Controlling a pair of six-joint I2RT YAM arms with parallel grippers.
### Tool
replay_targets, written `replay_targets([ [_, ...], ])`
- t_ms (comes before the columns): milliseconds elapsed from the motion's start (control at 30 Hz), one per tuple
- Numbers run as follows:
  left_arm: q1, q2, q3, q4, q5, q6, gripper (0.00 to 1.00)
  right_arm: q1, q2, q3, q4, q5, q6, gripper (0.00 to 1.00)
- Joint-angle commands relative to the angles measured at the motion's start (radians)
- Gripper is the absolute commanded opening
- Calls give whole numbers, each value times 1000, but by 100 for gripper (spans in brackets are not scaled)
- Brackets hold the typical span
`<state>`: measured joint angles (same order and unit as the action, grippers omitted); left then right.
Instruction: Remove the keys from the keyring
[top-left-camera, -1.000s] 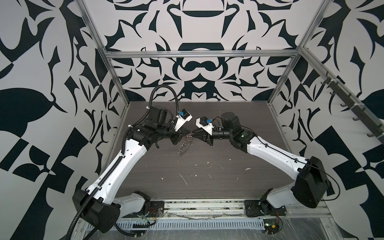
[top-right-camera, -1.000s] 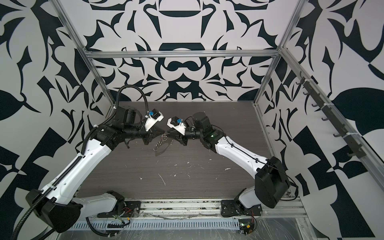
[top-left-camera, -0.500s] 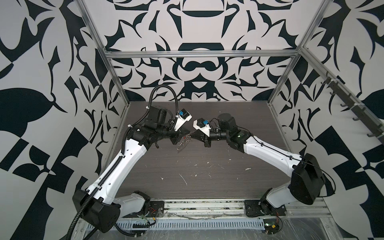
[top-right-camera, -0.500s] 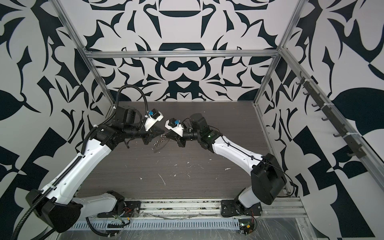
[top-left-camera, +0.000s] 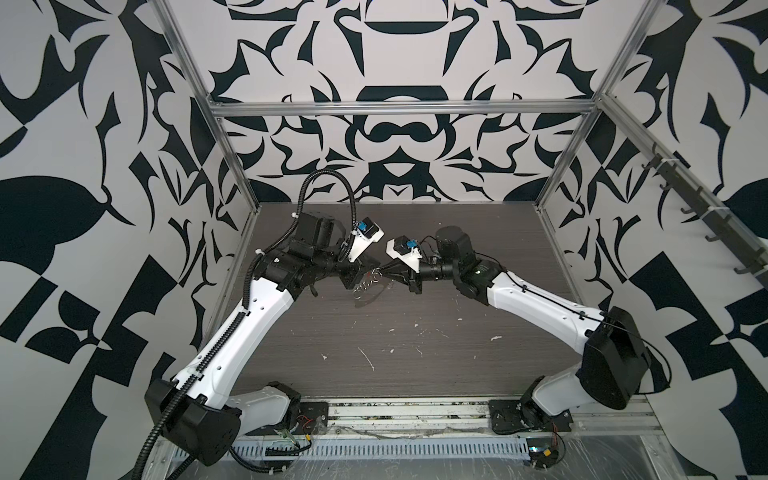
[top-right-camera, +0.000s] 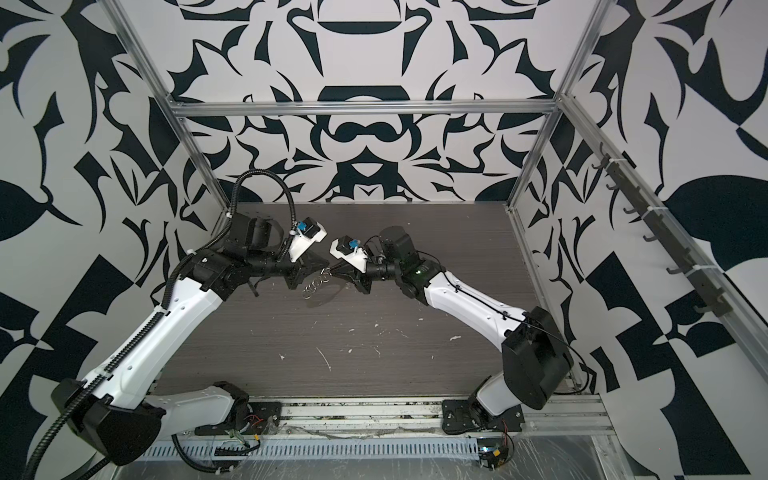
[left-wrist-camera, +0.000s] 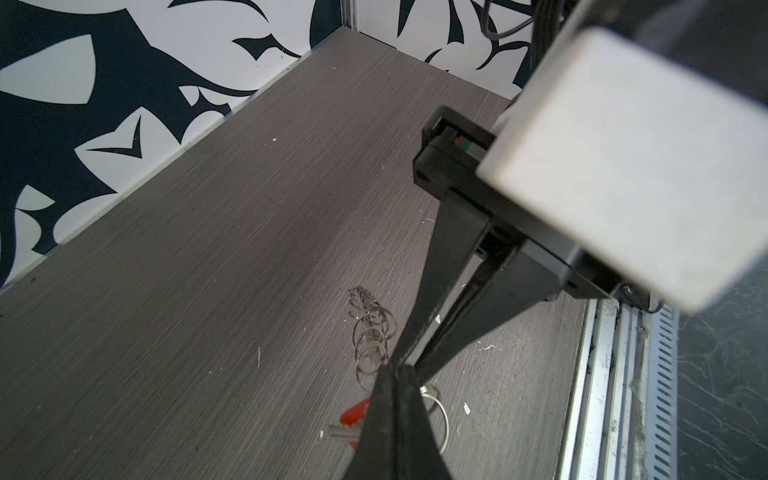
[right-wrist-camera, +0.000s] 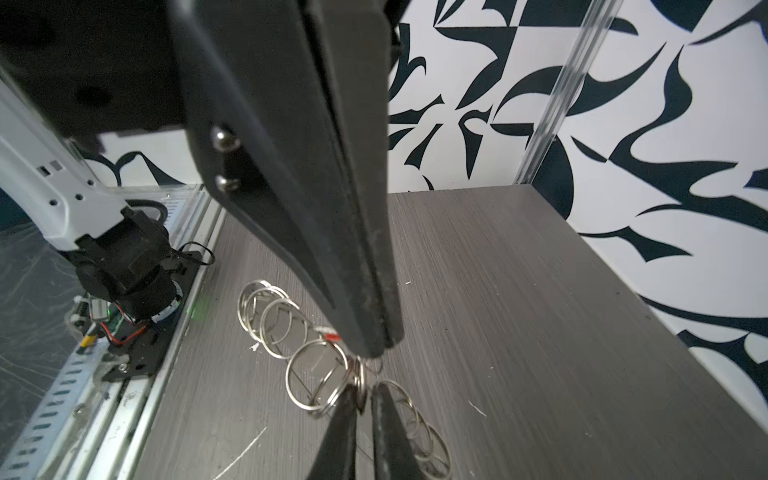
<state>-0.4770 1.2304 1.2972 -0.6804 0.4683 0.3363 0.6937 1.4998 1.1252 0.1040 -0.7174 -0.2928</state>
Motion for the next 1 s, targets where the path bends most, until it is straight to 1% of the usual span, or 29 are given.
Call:
replay_targets([
  [0,-3,-21,-5,-7,26,-13,0,4,-13,40,30,-8,-2,1],
  [133,-3,-24,-6,-8,6,-29,0,5,-26,31,36,-2,-5,0],
  [200,1,-19,0,-13,-27,-48,0,6,-39,15,57,6,-5,0],
  [267,14,-13,7,-23,-42,-59,0,4,-62,-18,111,17,10,0],
  [467,62,1,-9,2,-30,-119,0,1,-128,-103,250,52,34,0],
  [567,90,7,-35,42,9,-157,0,-2,-156,-149,359,68,57,0],
  [633,105,16,-51,75,51,-183,0,-2,-159,-164,401,77,66,0],
  [833,112,37,-62,131,112,-243,0,-3,-168,-221,570,106,70,0],
  [933,116,36,-67,155,139,-270,0,-3,-160,-238,668,120,94,0],
  [967,117,68,-70,164,147,-278,0,-3,-156,-241,700,122,107,0],
])
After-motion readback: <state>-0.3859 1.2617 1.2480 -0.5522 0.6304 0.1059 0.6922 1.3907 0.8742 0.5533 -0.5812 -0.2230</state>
